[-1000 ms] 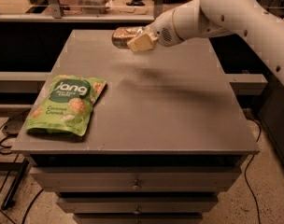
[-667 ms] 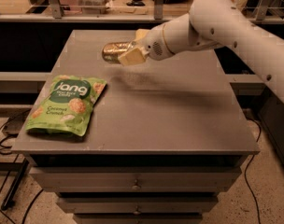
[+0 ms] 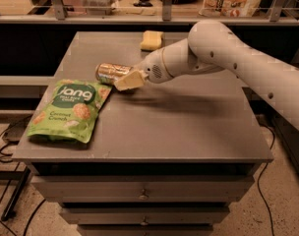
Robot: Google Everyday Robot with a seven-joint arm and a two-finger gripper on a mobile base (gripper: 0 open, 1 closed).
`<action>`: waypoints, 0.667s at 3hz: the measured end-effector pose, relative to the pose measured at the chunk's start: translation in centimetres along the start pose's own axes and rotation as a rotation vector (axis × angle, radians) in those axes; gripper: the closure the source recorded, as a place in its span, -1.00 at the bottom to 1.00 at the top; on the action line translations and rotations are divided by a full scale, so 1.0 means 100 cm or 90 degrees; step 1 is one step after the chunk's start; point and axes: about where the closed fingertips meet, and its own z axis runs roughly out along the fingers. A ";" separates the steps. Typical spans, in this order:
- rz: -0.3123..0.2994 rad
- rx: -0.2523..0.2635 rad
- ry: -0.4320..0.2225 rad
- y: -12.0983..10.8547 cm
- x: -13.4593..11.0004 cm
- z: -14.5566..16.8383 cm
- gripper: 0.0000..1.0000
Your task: Move orange can near green rice chip bag
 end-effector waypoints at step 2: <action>0.008 -0.017 -0.007 0.012 0.004 0.005 -1.00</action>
Offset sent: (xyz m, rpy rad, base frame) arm -0.0091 0.0053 -0.0034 0.0196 0.0155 0.0108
